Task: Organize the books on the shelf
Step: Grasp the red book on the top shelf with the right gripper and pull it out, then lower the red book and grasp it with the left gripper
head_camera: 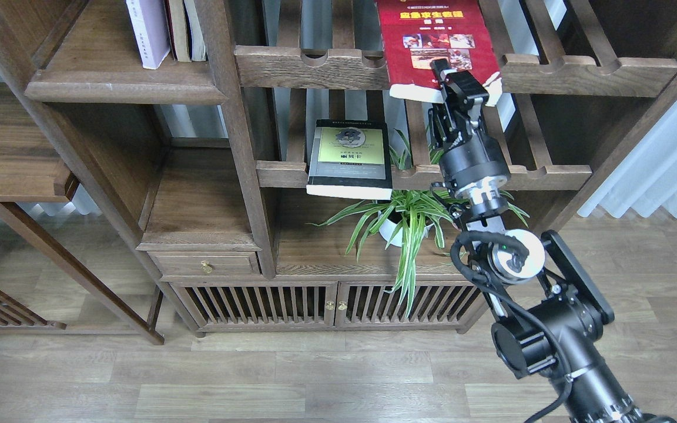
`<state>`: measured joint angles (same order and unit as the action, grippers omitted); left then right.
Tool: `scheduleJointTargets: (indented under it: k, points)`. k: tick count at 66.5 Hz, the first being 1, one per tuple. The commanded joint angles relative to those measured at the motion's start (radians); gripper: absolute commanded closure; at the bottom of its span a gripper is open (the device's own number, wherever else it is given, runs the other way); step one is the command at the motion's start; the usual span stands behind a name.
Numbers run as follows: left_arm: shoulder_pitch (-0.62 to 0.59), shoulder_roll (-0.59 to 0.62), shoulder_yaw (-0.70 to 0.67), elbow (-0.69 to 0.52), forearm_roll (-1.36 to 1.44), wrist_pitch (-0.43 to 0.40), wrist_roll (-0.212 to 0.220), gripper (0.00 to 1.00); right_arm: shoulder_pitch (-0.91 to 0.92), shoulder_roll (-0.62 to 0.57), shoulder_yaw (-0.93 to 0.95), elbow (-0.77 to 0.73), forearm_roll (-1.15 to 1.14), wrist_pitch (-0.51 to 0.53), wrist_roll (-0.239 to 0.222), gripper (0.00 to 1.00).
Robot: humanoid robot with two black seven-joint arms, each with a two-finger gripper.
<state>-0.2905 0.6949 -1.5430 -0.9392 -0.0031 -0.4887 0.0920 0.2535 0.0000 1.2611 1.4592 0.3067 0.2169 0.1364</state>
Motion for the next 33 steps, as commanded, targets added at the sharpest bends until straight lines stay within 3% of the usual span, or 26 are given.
scheduleJointTargets:
  k: [1, 14, 33]
  points:
    - [0.004, -0.017, 0.003, 0.007, 0.000, 0.000, 0.000, 0.00, -0.117, 0.000, -0.003, 0.084, 0.009, 0.059, -0.004, 0.95]
    - [0.036, -0.061, 0.015, 0.010, 0.000, 0.000, 0.003, 0.00, -0.336, -0.106, -0.002, 0.156, 0.040, 0.272, -0.008, 0.96]
    - [0.062, -0.115, 0.034, 0.011, 0.002, 0.000, 0.014, 0.00, -0.614, -0.278, 0.009, 0.155, 0.135, 0.272, -0.008, 0.95]
